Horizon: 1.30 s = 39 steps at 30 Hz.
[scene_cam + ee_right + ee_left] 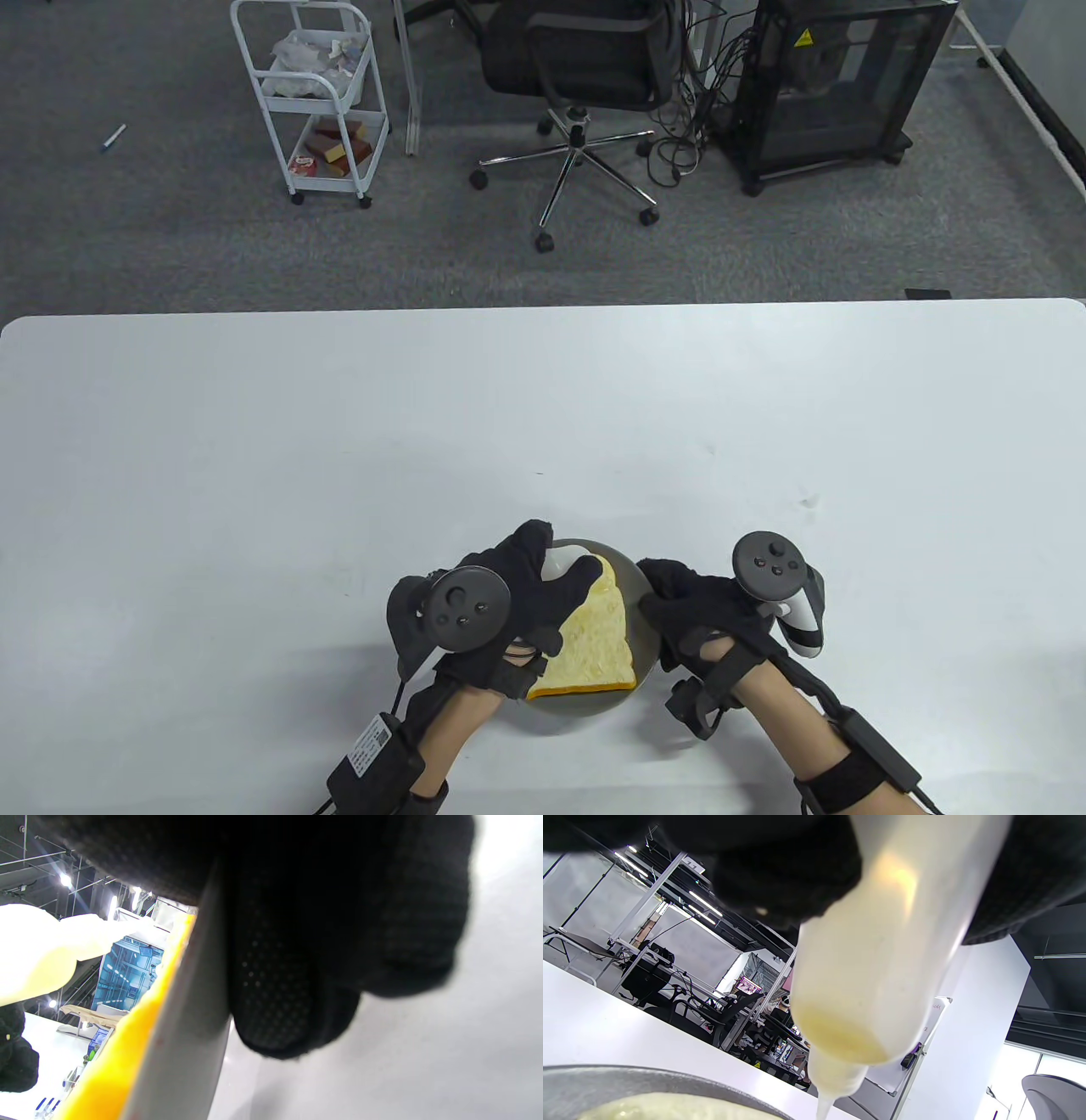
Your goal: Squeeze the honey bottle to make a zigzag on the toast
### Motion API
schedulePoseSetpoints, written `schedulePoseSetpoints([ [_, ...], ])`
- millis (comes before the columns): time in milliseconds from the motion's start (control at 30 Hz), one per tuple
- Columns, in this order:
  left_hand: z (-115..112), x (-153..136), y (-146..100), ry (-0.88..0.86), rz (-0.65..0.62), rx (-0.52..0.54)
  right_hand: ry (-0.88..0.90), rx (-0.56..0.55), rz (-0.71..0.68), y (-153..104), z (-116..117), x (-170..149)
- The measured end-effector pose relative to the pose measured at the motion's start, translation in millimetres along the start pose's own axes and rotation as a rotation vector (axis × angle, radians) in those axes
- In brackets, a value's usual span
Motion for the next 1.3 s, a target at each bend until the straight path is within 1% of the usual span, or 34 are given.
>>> schedulePoseSetpoints([
  [533,4.0,-7.6,0.6,0.035,0.027,0.008,0.013,0.006,0.003,0.3,-0.2,0.0],
  [700,8.9,-12.5,-0.6,0.037,0.04,0.029,0.018,0.006,0.004,0.4,-1.1,0.0],
  [1300,20.7,-25.6,-4.5,0.077,0.077,0.052,0.031,-0.002,0.008,0.3,-5.3,-0.4],
])
Point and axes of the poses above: the tracker on the back of each hand, its own x axis roughly to the thumb side, its own y axis roughly from the wrist to the fingertips, z = x × y, the point moved 3 cm from there along y, roughly from the wrist to the fingertips, and after that the axes turned 3 degrees about y, right-handed, at the moved point
